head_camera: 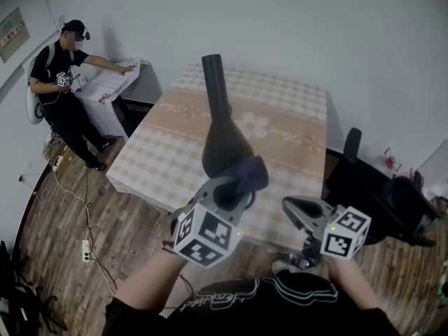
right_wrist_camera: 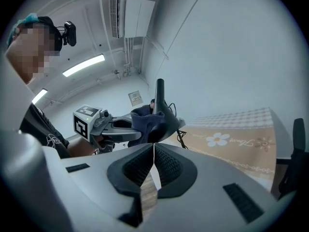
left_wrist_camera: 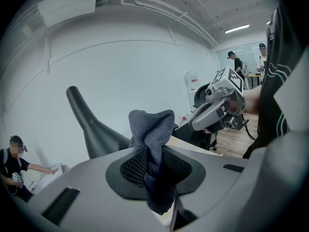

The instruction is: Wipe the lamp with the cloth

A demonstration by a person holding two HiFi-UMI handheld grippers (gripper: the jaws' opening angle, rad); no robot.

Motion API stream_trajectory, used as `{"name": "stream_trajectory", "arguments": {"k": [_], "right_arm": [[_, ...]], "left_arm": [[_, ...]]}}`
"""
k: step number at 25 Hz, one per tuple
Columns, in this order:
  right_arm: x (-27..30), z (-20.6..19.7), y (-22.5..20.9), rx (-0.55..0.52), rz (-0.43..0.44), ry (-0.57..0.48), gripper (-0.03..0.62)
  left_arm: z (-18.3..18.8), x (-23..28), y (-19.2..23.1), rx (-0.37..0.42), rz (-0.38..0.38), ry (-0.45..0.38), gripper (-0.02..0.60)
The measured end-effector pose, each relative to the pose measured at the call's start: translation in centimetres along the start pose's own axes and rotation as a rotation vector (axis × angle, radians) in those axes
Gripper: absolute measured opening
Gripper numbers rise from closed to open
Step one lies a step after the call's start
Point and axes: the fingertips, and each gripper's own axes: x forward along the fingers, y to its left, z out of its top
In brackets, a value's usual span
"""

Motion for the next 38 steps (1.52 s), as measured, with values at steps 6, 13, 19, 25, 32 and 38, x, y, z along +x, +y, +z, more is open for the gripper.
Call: {"name": "stream_trajectory", "arguments": {"k": [6,13,19,25,32,38], "right_arm": [[0.5,2.2,-2.1,-0.041,0.149,0.029,0.015],[0.4,4.3,-4.4,-0.099,0.309,0.082,0.015],[0.8,4.1,-6.4,-0.088,0.360,0.081,0.015],[1.3,2.3,-7.5,-0.058,0.404,0.117,0.015],[2.1,0.6,-8.6,-0.066,0.396,0.161,0.015],[2.2,1.6,-9.3,-0.072,0.397,0.144,0.015]], "left_arm": [[1.6,0.4,1.4,-0.034,0.159,0.053,0.072],[3.5,1.2,2.9,-0.103,0.345,0.124,0.072],[5.7,0.6,3.2,-0.131,0.440,0.149,0.072],[8.3,-0.5,5.0,-0.098,0.534,0.171,0.072],[11.1,-2.4,9.0,-0.048,0.625,0.184,0.072],[13.4,-3.2,12.9,-0.007,0.695,0.183,0.072]]}}
